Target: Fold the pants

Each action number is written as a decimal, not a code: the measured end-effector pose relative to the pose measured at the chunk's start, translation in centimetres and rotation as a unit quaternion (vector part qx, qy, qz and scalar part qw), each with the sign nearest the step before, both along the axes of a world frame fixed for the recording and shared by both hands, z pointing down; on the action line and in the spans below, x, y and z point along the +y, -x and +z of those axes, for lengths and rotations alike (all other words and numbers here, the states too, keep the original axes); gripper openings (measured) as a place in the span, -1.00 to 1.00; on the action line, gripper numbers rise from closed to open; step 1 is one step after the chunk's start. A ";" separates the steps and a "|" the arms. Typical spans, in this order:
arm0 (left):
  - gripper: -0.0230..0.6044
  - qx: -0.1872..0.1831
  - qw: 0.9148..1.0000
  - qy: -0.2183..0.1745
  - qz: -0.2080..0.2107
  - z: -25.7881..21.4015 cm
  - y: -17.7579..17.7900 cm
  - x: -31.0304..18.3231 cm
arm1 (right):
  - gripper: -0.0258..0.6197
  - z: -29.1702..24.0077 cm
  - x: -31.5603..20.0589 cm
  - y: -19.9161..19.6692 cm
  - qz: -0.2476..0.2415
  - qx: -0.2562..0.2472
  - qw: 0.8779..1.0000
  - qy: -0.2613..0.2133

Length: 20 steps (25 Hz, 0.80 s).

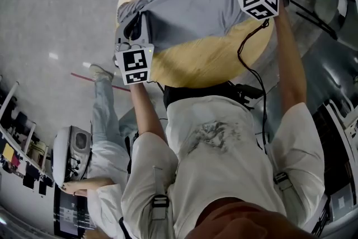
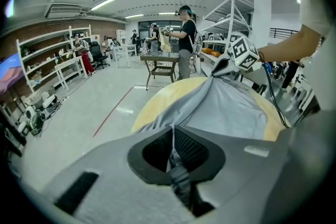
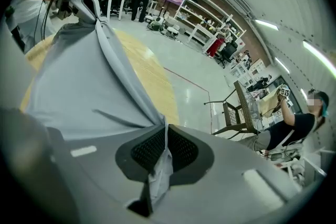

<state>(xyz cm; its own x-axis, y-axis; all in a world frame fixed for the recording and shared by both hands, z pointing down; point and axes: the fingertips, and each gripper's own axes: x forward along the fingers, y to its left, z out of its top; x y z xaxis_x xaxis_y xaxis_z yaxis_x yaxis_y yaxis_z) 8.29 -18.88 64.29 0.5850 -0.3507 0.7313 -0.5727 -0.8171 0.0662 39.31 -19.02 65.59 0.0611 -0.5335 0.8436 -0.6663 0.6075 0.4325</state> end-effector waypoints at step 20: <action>-0.76 0.064 0.995 -0.054 -0.060 -4.6 1.5 -1.4 | -0.69 -7.1 -0.2 0.2 0.065 0.016 0.992 -0.111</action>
